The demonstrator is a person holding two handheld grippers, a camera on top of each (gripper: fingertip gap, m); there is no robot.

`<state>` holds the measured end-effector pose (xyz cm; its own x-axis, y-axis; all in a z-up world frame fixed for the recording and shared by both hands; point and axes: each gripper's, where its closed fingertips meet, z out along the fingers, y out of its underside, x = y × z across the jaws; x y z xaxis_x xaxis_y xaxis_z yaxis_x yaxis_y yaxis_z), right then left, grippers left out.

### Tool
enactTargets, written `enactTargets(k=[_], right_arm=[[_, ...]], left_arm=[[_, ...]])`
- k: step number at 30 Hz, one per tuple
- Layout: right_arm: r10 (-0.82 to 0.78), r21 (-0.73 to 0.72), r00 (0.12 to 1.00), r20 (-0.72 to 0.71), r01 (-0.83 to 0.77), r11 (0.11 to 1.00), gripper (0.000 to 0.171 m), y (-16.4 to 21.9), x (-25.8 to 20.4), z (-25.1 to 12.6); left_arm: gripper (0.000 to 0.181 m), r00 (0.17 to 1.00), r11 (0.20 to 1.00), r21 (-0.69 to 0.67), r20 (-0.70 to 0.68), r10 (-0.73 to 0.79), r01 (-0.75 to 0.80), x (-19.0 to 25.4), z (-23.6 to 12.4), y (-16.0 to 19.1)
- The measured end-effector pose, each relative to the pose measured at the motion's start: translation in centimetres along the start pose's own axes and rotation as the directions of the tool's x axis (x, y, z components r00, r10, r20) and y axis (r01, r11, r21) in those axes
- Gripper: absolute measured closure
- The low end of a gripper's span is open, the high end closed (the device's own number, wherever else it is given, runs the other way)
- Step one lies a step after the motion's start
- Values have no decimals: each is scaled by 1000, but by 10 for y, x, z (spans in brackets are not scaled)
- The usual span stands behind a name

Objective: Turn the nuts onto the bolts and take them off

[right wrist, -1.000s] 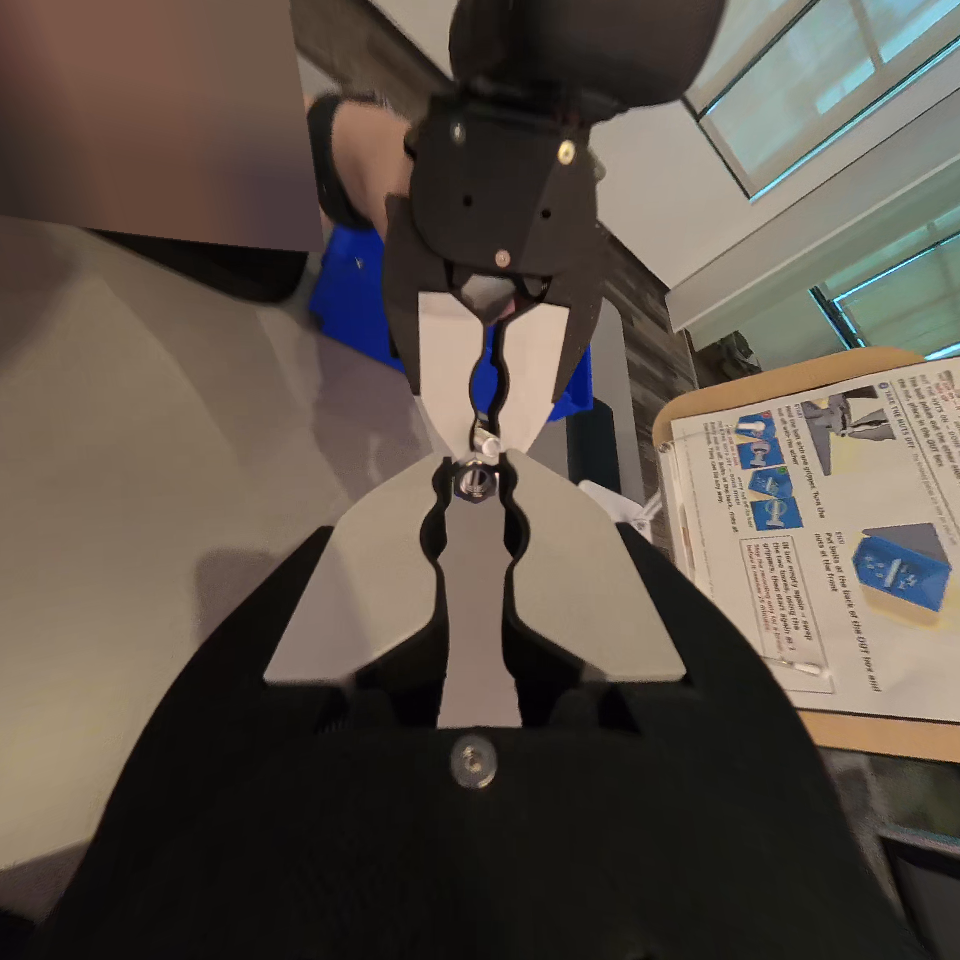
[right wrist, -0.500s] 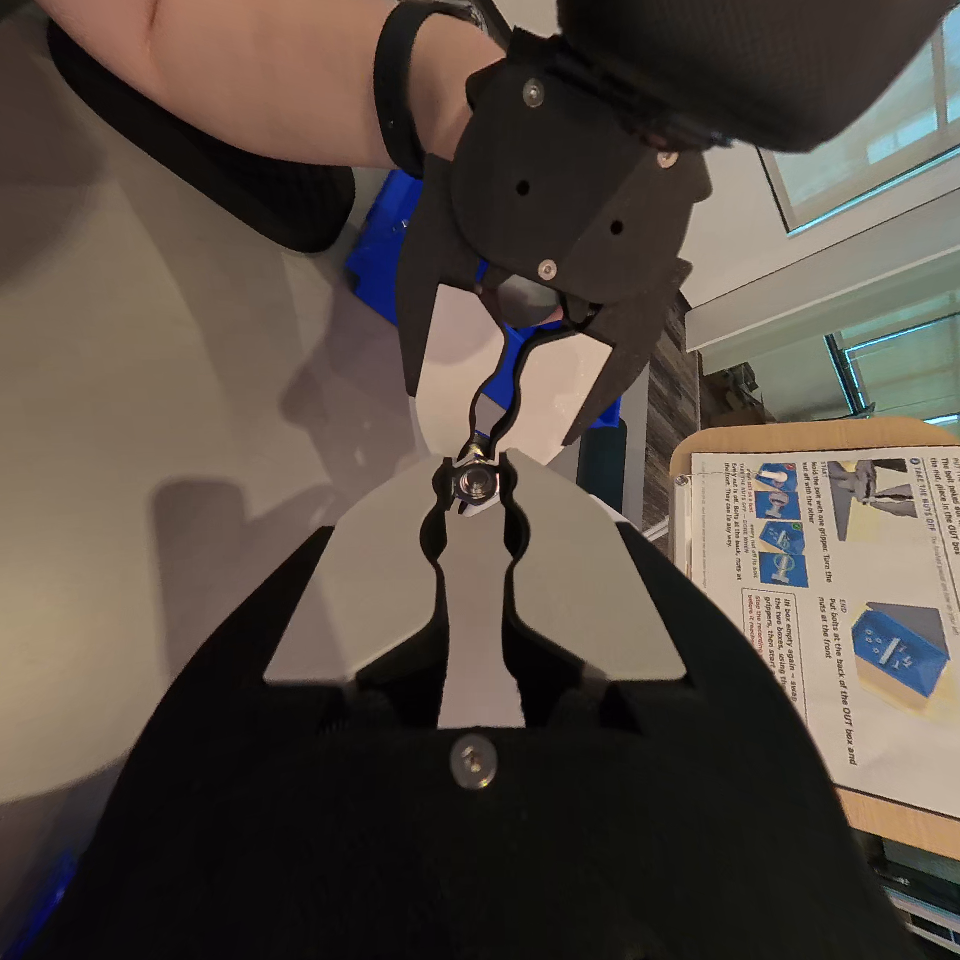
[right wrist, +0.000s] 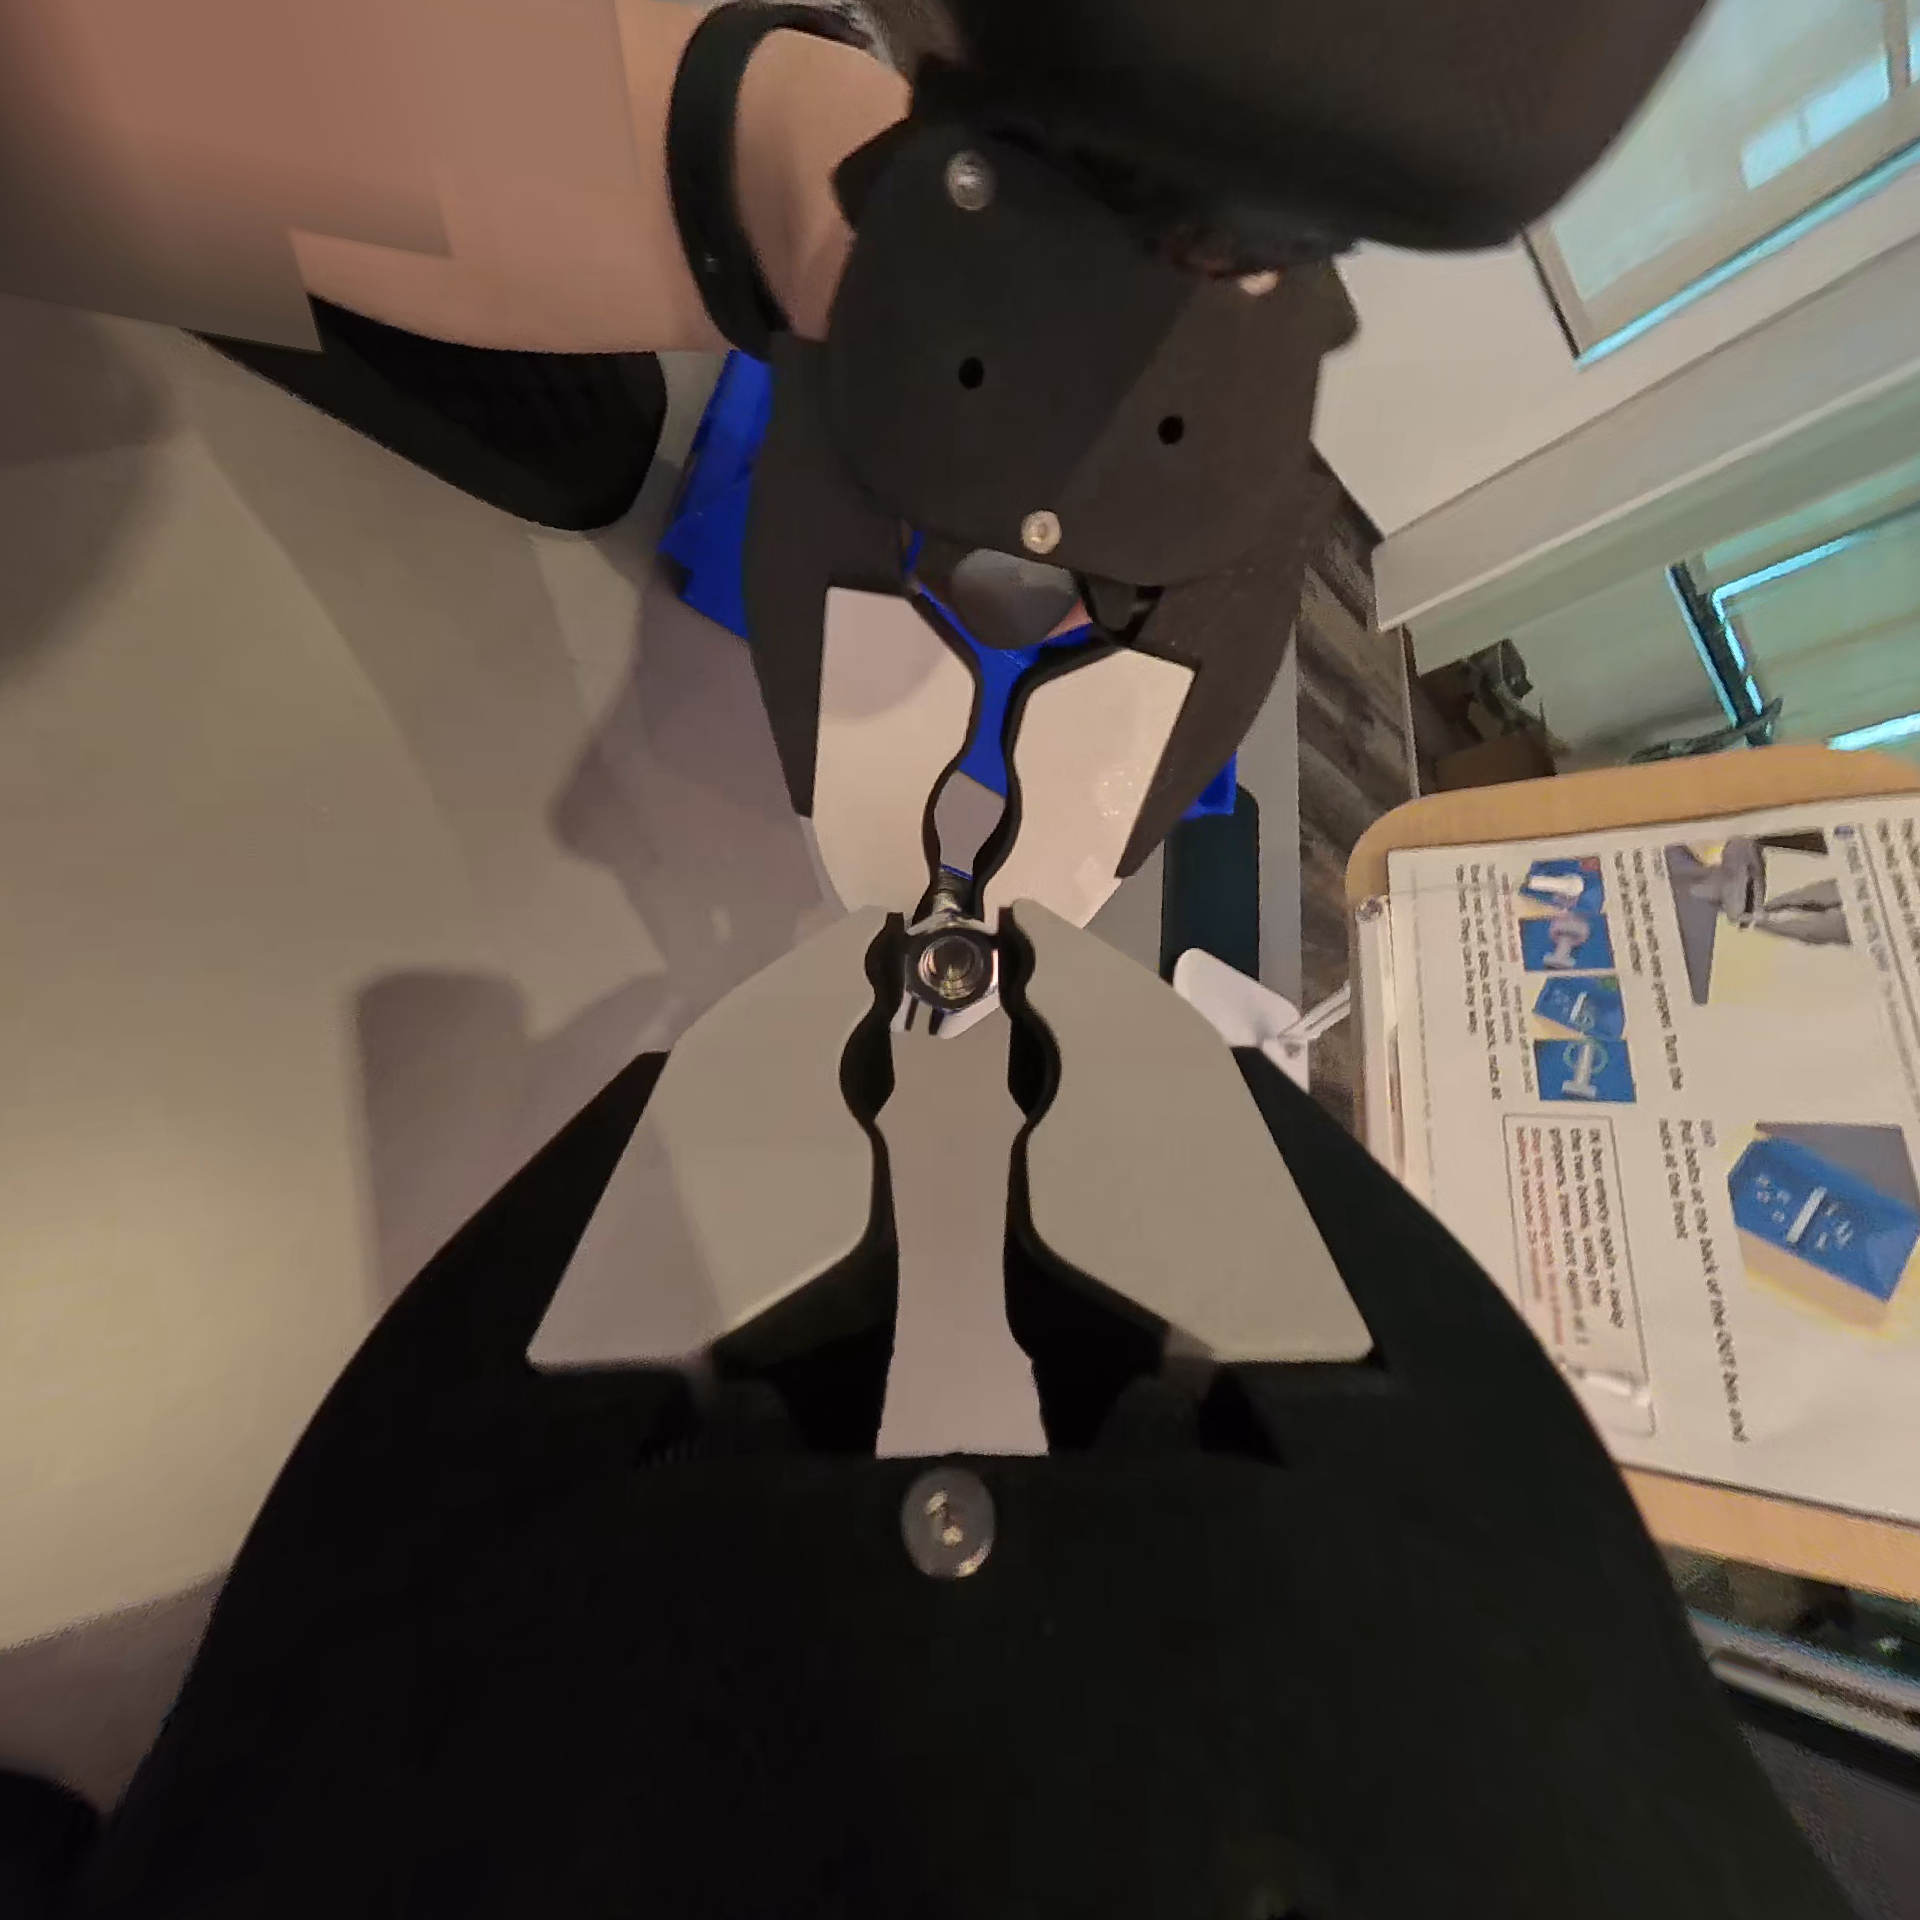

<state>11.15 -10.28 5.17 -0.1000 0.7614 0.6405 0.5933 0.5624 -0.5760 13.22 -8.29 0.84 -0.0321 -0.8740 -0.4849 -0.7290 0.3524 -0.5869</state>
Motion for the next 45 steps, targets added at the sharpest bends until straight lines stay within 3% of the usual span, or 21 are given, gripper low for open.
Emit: enactTargets(k=[7,12,16,32,37,41,45], right_arm=[[320,24,946,-52,-319,948,153,0,26,0],[628,97,778,-30,-623,776,153,0,42,2],[712,132,699,-57,-702,700,153,1,50,5],[688,167,724,-51,-673,721,152,-3,52,5],[645,203,761,-72,-622,756,142,-11,56,-1],[562,216,824,-72,-538,815,131,-17,54,-16],[364,318,924,-121,-311,896,133,-33,54,-37]], left_arm=[[178,985,992,1,121,-125,126,-24,-5,0],[178,957,986,-20,247,-156,165,-40,-12,2],[178,936,978,-28,299,-188,206,-48,-14,6],[178,938,972,25,258,-233,234,-48,-17,2],[178,938,968,64,239,-250,242,-48,-22,-3],[178,937,947,156,173,-305,280,-49,-31,-10],[178,959,916,297,0,-283,271,-35,-44,-31]])
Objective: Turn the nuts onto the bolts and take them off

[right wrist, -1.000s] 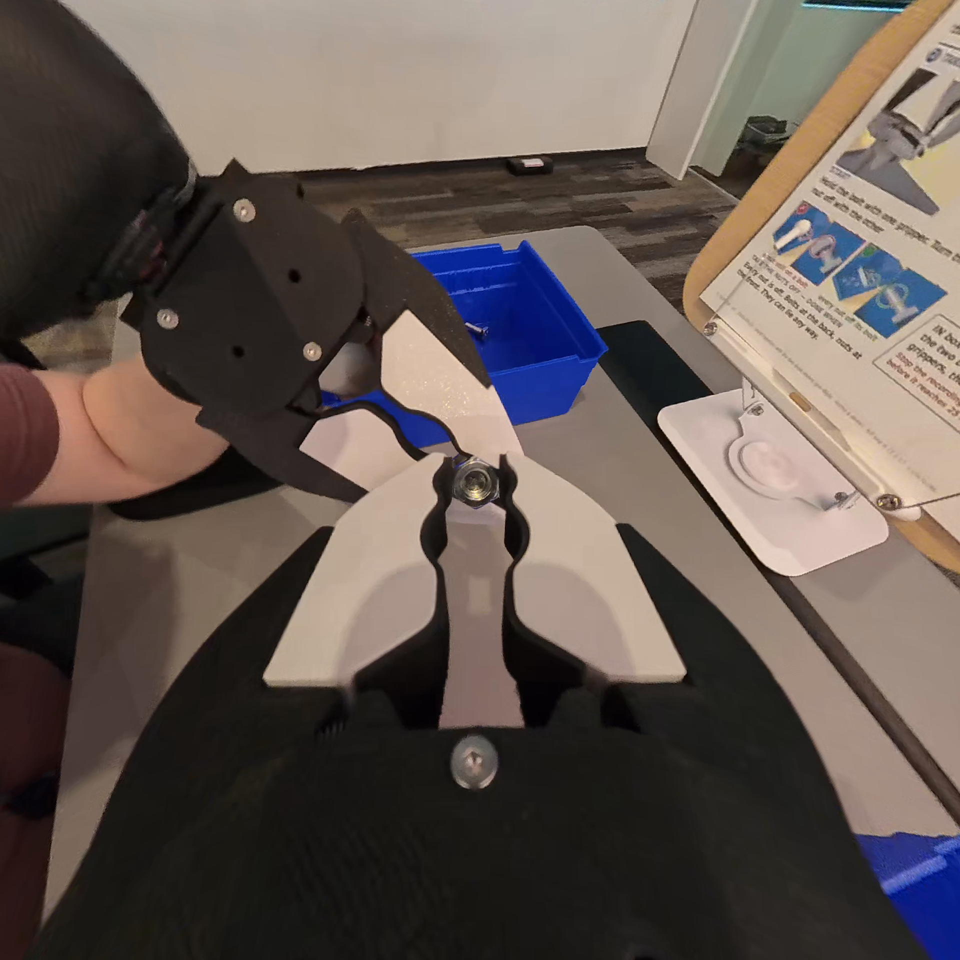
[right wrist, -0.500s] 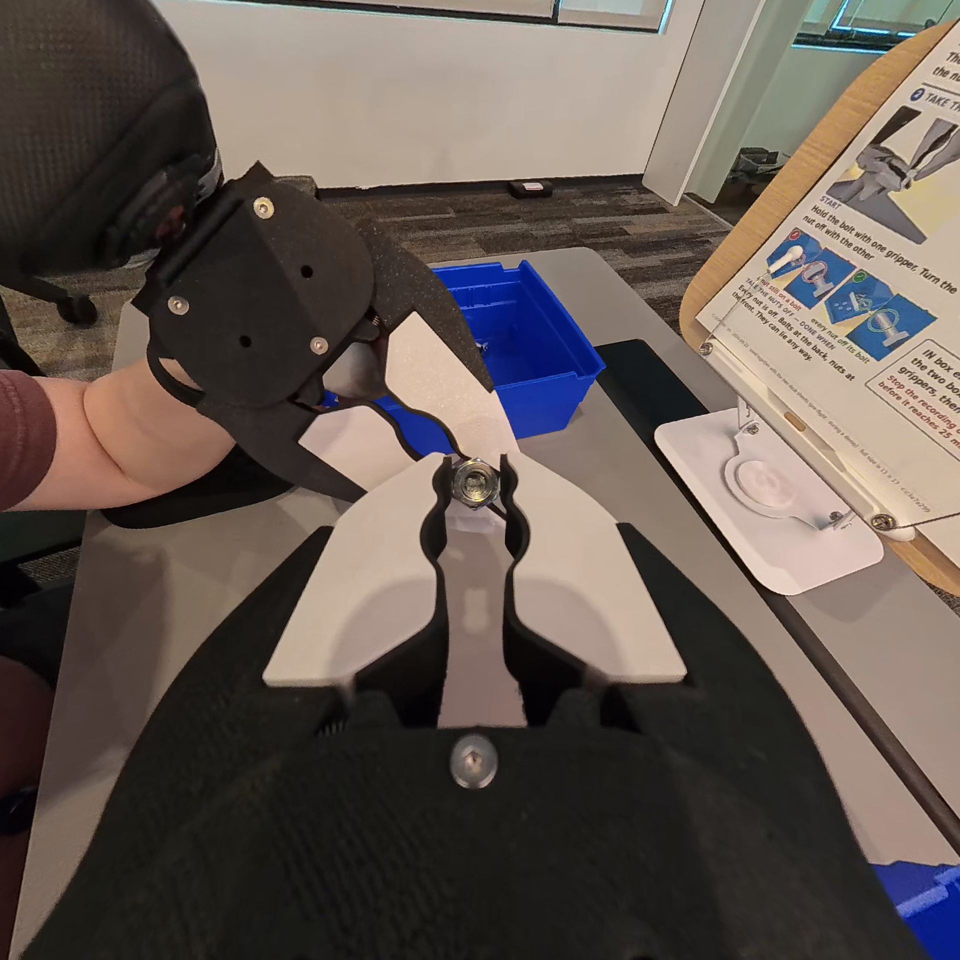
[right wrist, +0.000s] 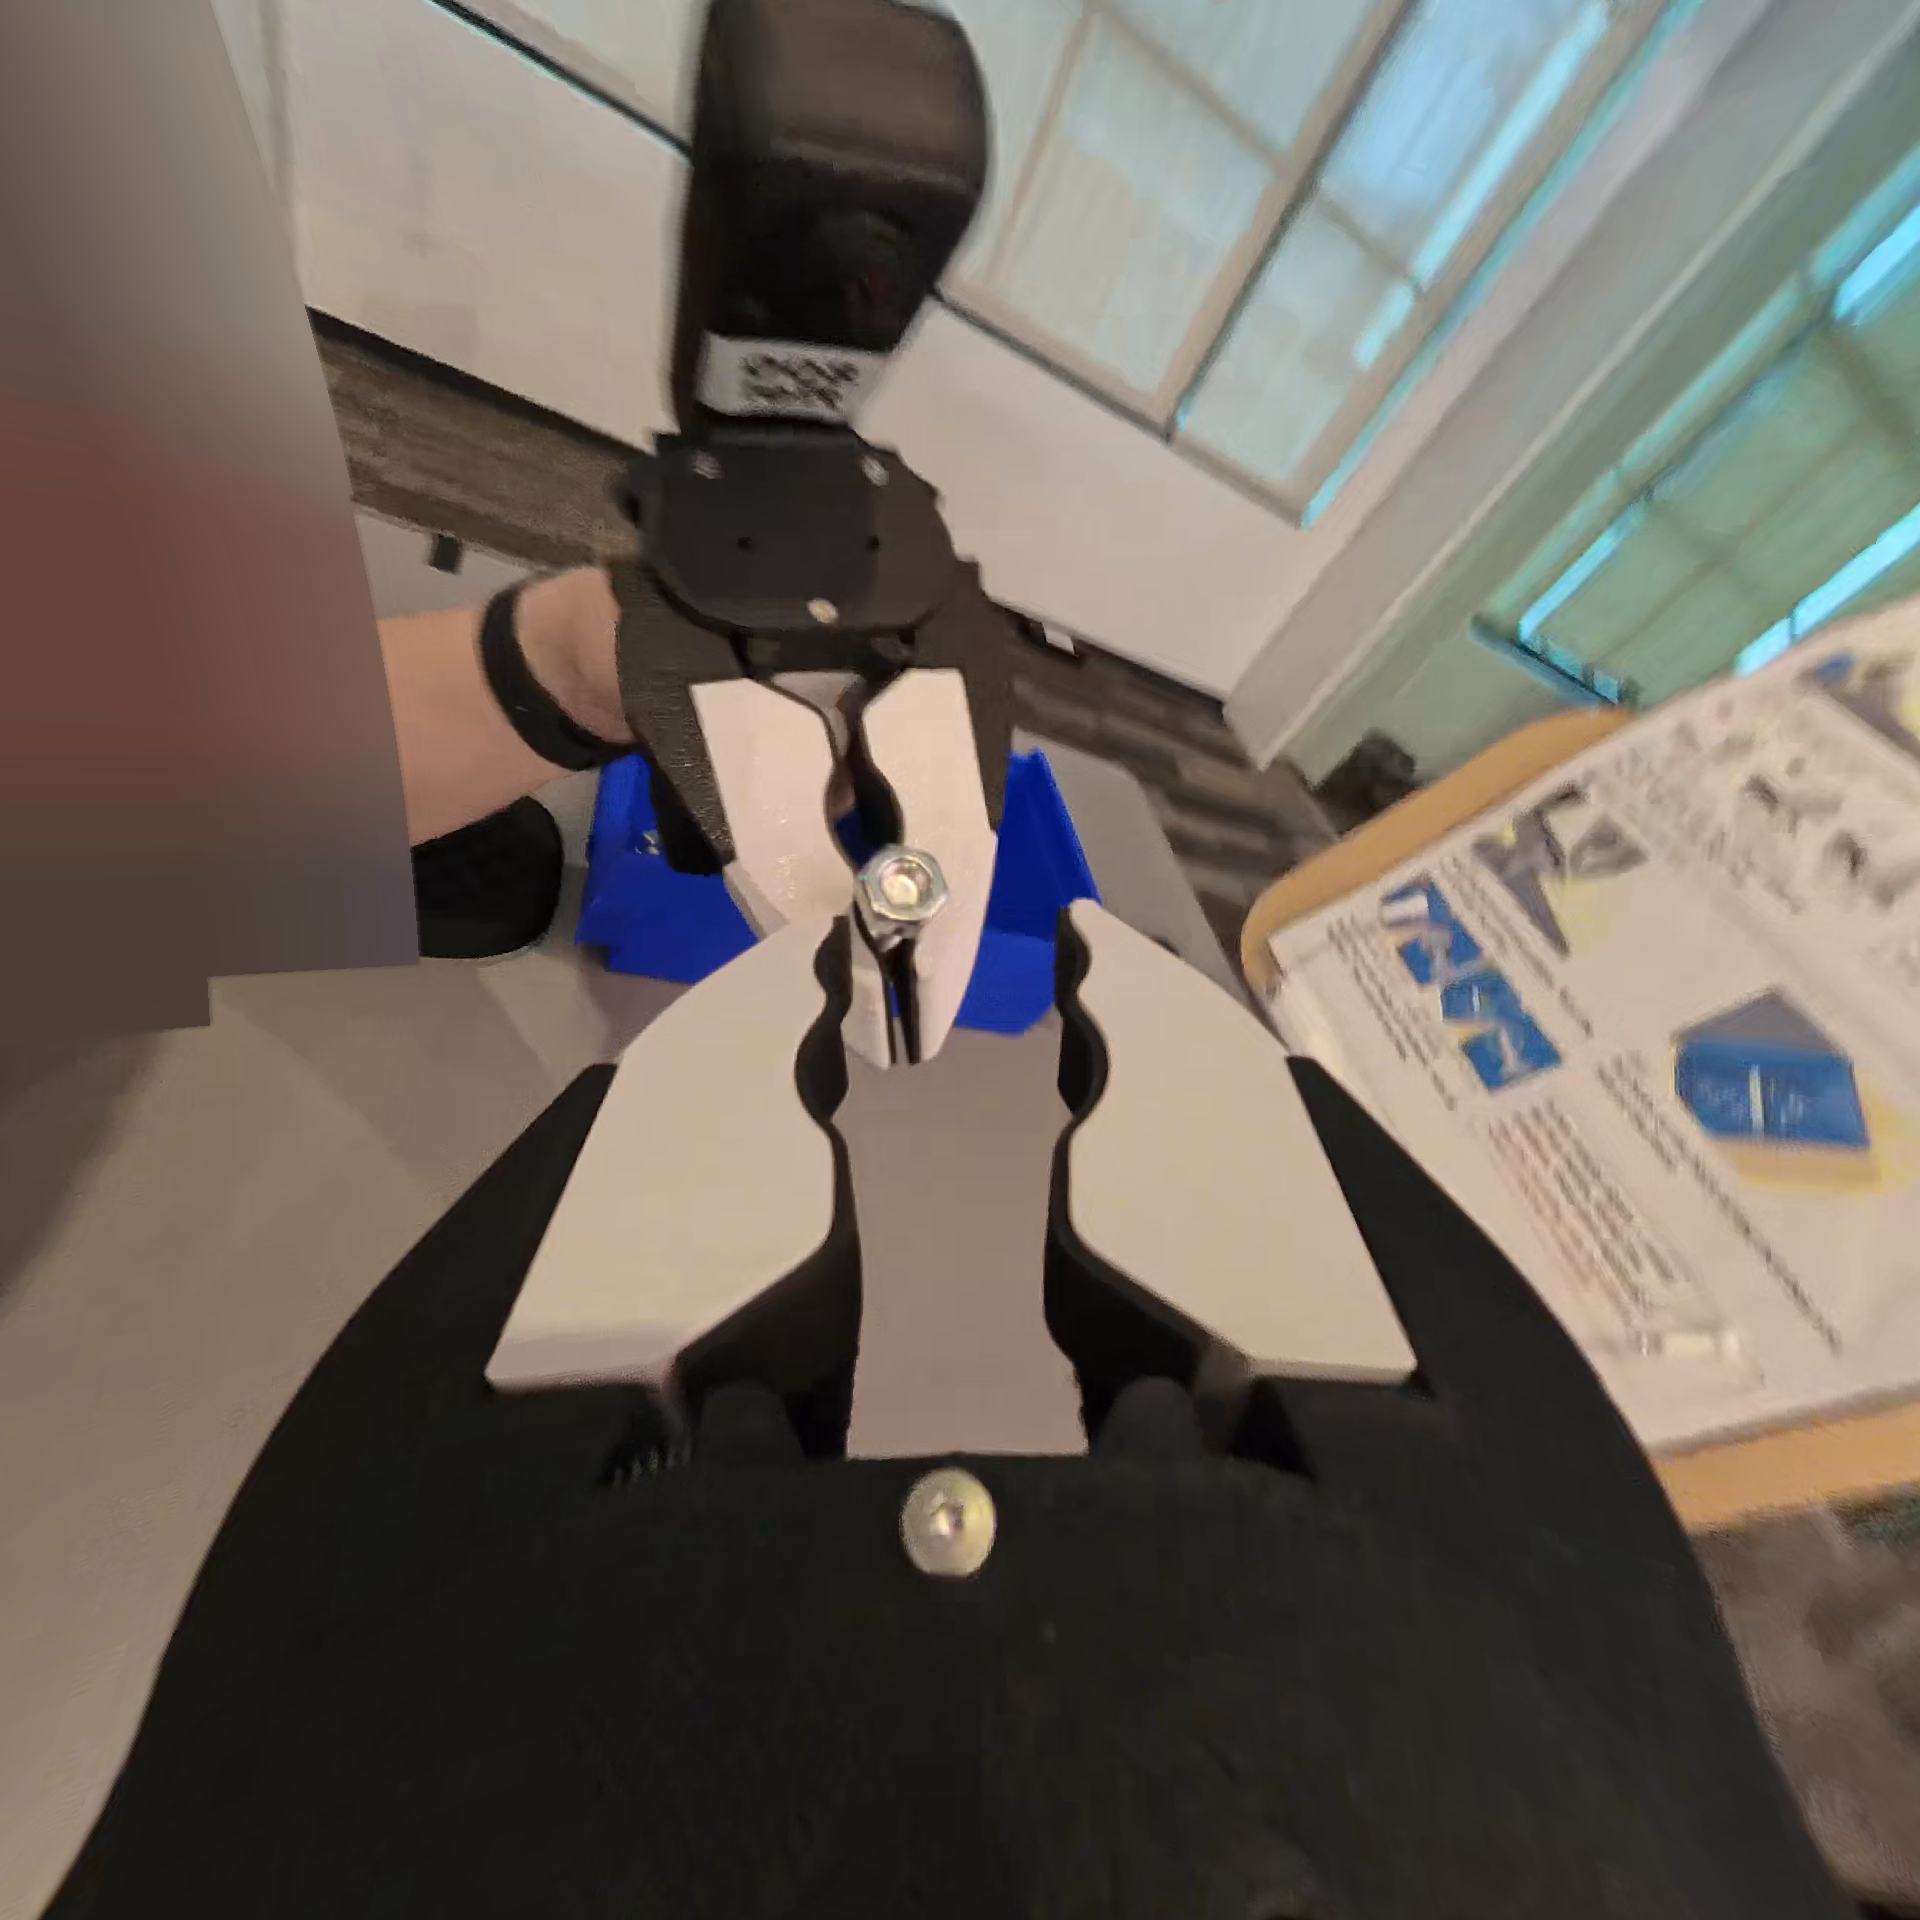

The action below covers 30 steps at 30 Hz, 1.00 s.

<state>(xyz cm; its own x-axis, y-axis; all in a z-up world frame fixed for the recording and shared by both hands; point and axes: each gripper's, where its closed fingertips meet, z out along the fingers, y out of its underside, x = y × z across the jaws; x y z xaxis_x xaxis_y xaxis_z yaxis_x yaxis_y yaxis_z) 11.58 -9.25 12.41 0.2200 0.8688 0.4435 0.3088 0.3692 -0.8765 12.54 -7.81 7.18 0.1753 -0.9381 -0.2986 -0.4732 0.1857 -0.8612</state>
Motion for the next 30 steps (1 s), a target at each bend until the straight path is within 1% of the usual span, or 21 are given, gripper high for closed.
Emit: enactTargets(k=[2,4,6,9,11,14,16,22,26,30], right_arm=[[-57,99,995,80,49,994,137,-12,-15,-6],[-75,168,982,173,45,985,139,-20,-30,-8],[-76,209,979,187,36,977,140,-24,-32,-9],[-24,248,974,225,-34,968,144,-29,-32,-9],[13,238,971,240,-72,969,145,-28,-31,-6],[22,219,970,243,-77,973,148,-25,-33,-1],[29,201,974,226,-76,977,153,-23,-32,3],[89,191,977,192,-126,973,153,-23,-25,7],[150,191,978,142,-176,966,153,-24,-15,10],[223,238,972,68,-233,943,153,-29,-5,14]], left_arm=[[178,995,998,64,-96,11,-5,14,-4,-9],[178,987,994,105,-161,22,-5,25,-6,-15],[178,977,991,133,-211,35,-6,34,-8,-20],[178,972,989,149,-229,53,-19,40,-9,-23],[178,973,988,149,-222,61,-28,41,-9,-24],[178,978,989,145,-200,61,-32,38,-8,-24],[178,981,990,137,-185,58,-32,35,-8,-23],[178,987,990,140,-154,37,-15,29,-8,-23],[178,997,991,135,-69,17,-8,17,-9,-25],[178,999,989,145,23,-26,22,4,-12,-29]])
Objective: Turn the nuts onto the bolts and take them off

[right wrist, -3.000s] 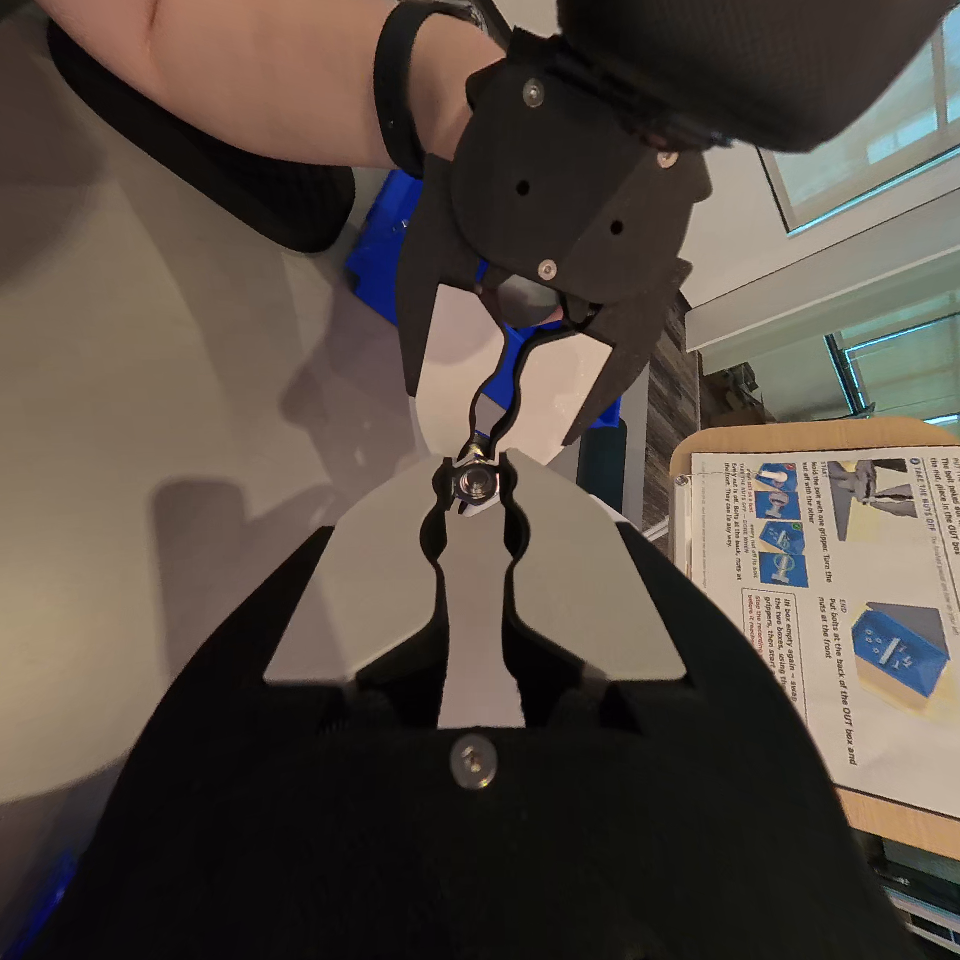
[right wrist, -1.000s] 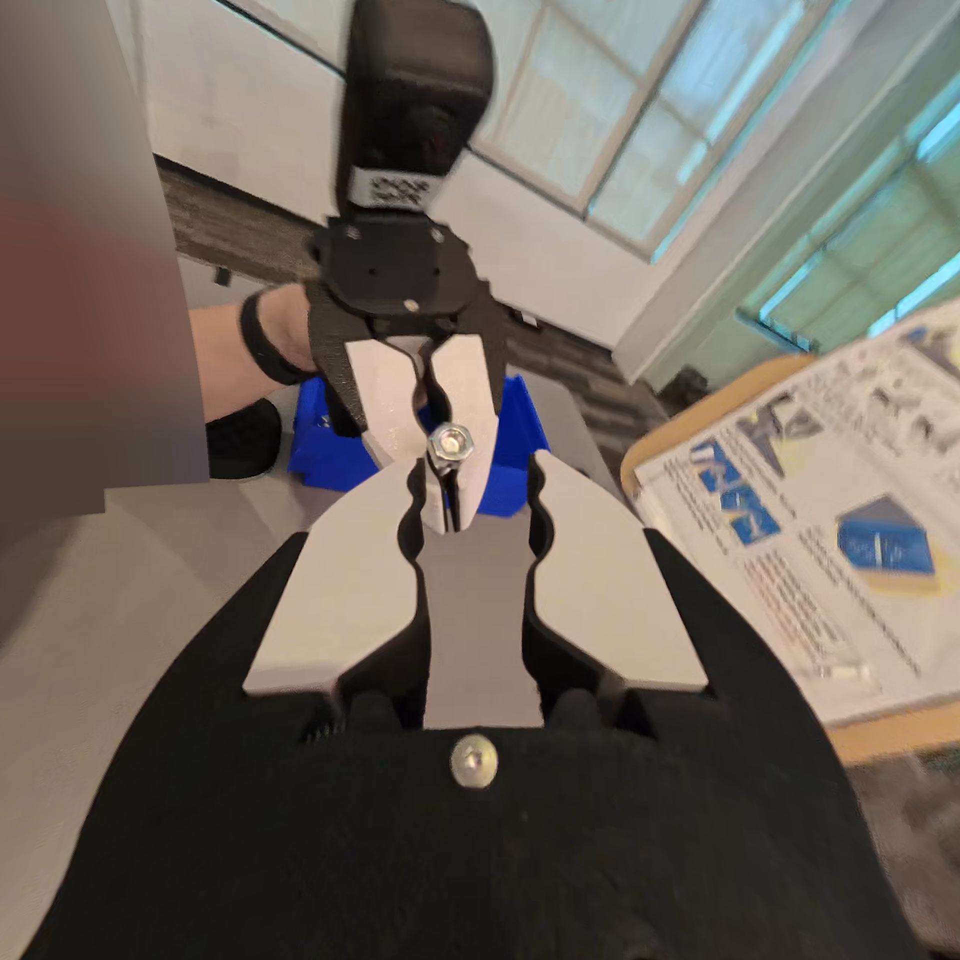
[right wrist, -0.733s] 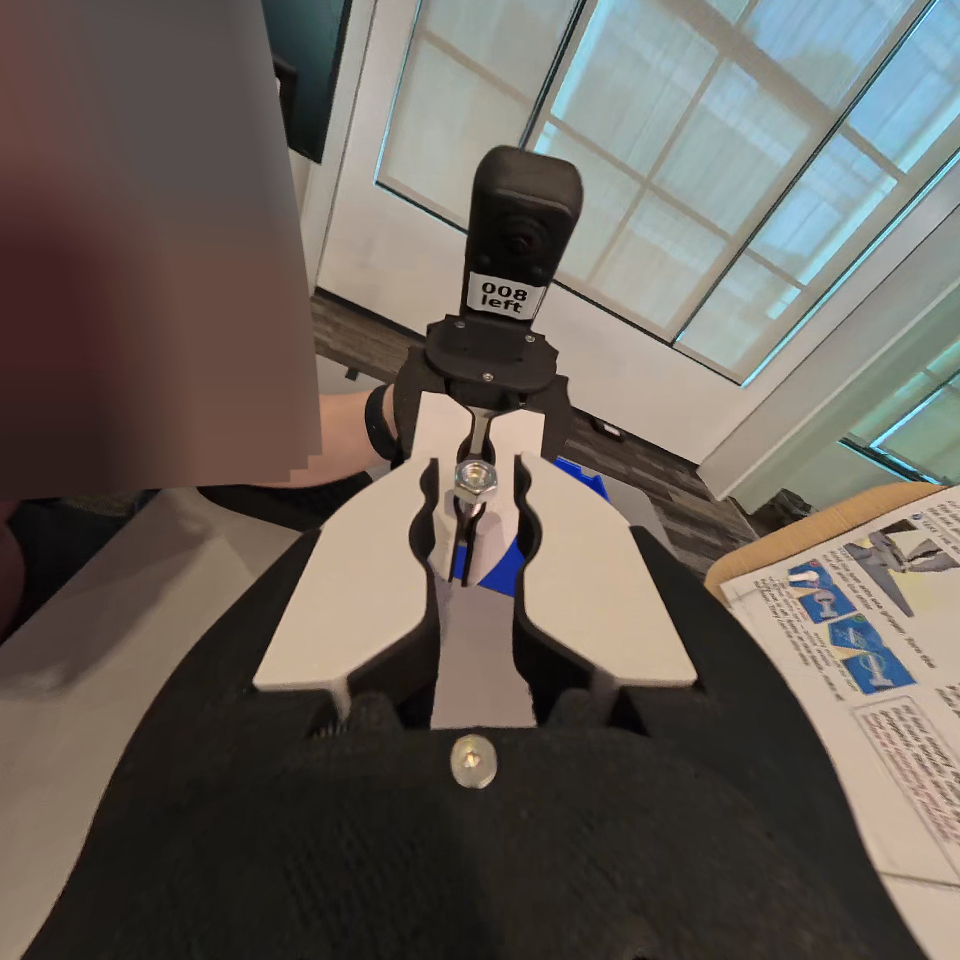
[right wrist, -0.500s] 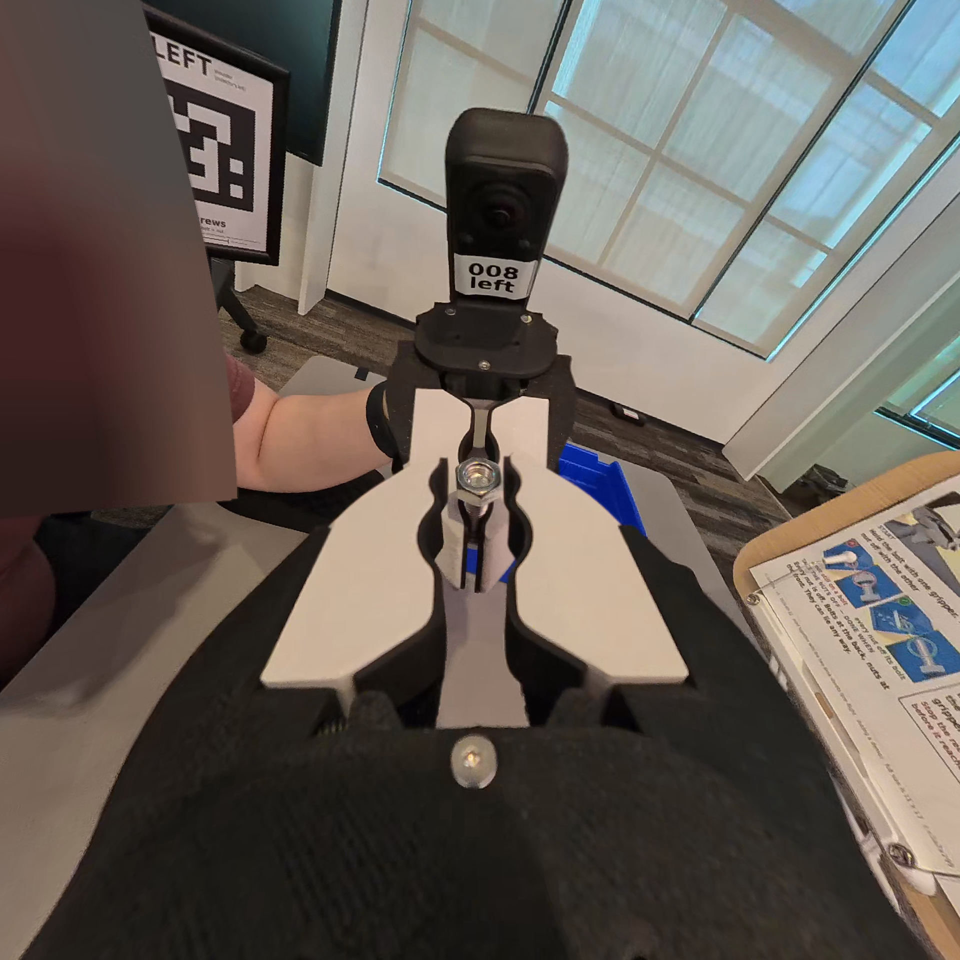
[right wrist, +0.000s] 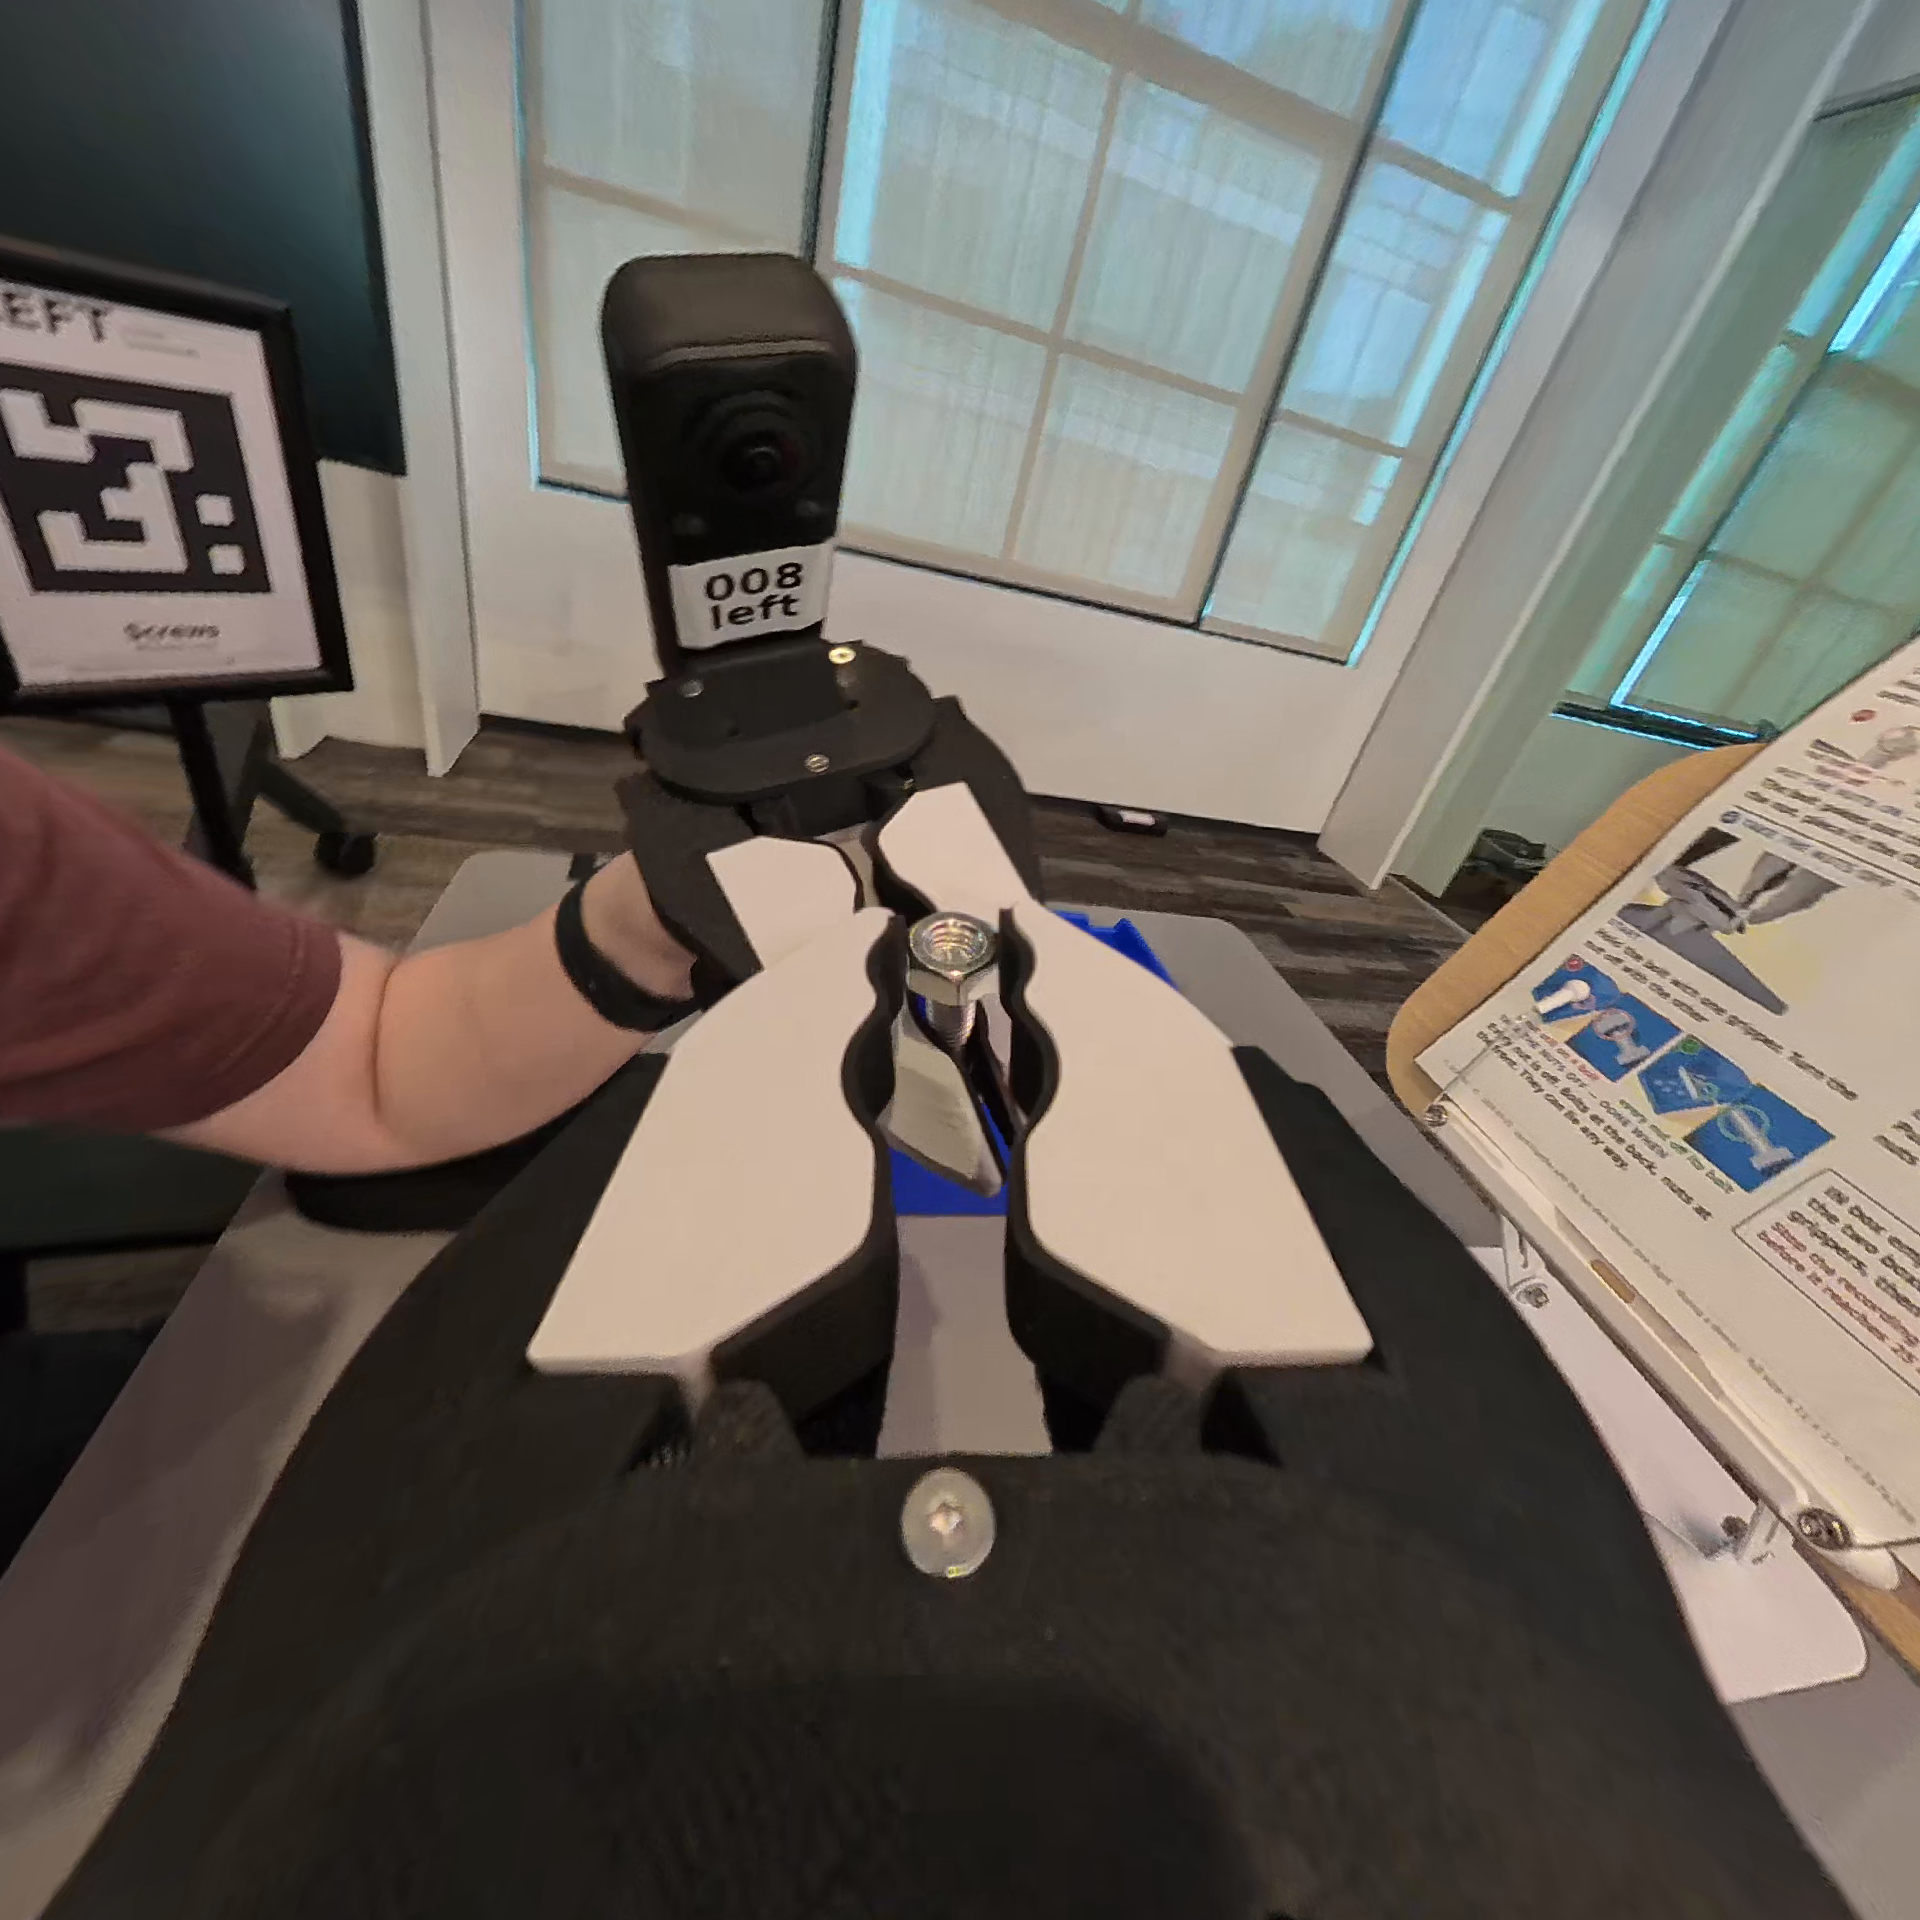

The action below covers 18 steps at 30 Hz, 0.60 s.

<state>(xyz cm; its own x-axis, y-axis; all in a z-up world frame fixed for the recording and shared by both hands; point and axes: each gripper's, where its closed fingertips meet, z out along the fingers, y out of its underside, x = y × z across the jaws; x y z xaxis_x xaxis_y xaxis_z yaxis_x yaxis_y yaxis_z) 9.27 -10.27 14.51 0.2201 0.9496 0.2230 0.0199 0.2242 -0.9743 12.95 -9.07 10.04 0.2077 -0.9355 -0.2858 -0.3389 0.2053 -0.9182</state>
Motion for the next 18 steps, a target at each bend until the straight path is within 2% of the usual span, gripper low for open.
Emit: enactTargets(k=[4,9,14,18], right_arm=[[36,37,989,-146,-31,999,153,-2,11,6],[19,46,976,-216,-9,999,152,-1,11,10],[15,50,999,-50,-12,999,129,-13,-2,-1],[43,110,991,124,-57,992,120,-23,-19,-11]], left_arm=[[178,993,1000,-14,116,-14,16,-16,-5,0],[178,991,997,-18,119,-66,69,-18,-5,3],[178,996,996,40,-28,-84,85,0,-9,-8],[178,992,996,77,-125,-24,34,18,-13,-16]])
